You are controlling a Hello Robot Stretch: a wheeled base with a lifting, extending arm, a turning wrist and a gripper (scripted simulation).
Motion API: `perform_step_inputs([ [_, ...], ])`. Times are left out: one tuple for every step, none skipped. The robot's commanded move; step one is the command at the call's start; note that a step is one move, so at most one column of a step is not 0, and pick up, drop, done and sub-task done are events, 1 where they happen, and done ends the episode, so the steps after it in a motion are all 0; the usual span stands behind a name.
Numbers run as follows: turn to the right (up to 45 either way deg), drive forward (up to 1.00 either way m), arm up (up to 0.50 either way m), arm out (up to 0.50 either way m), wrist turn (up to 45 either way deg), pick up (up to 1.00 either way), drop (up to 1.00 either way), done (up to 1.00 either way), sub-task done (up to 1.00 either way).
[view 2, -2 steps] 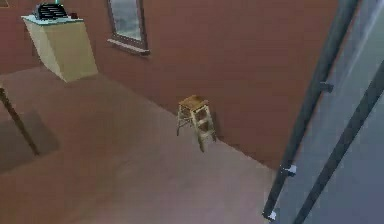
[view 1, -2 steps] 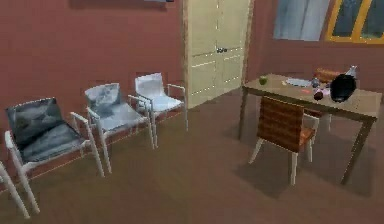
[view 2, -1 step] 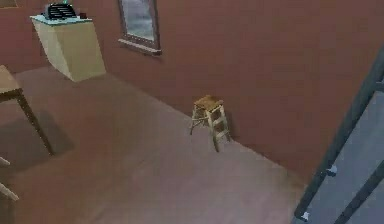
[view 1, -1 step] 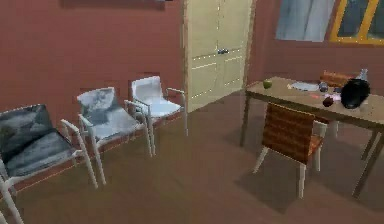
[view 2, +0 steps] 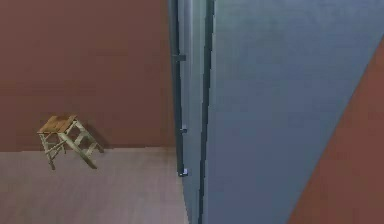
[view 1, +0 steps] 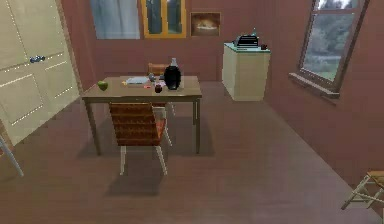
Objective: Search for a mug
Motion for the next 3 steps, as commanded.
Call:
perform_step_inputs([
  [18.0, 0.0, 0.0, 0.0, 0.0, 0.0, 0.0, 0.0, 0.0],
  [0.0, 1.0, 0.0, 0.0, 0.0, 0.0, 0.0, 0.0, 0.0],
  [0.0, 0.95, 0.0, 0.0, 0.0, 0.0, 0.0, 0.0, 0.0],
])
